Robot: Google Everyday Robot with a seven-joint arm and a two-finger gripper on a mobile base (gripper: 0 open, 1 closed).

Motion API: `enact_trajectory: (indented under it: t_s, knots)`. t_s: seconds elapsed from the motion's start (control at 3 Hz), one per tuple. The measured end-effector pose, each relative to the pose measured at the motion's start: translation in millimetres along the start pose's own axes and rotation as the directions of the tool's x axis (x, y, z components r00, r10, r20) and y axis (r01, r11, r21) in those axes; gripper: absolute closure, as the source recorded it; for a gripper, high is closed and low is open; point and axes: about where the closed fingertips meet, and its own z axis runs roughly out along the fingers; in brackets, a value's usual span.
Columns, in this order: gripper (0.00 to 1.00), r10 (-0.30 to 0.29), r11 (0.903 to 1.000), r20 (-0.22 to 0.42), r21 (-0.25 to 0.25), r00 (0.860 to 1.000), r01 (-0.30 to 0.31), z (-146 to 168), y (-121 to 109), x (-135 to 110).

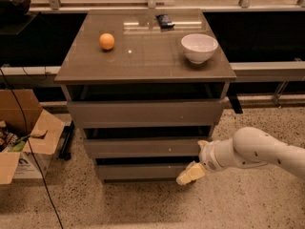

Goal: Open middle drawer

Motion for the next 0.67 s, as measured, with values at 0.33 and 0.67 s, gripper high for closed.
enact_trajectory:
  t_s: [0.33, 0.67]
  knots:
    - [0.0, -0.02, 0.9981, 0.032, 0.059, 0.999, 0.018, 15, -12, -7]
    - [0.0, -0.038, 0.9949, 0.06, 0.095, 0.997, 0.032, 37, -28, -16]
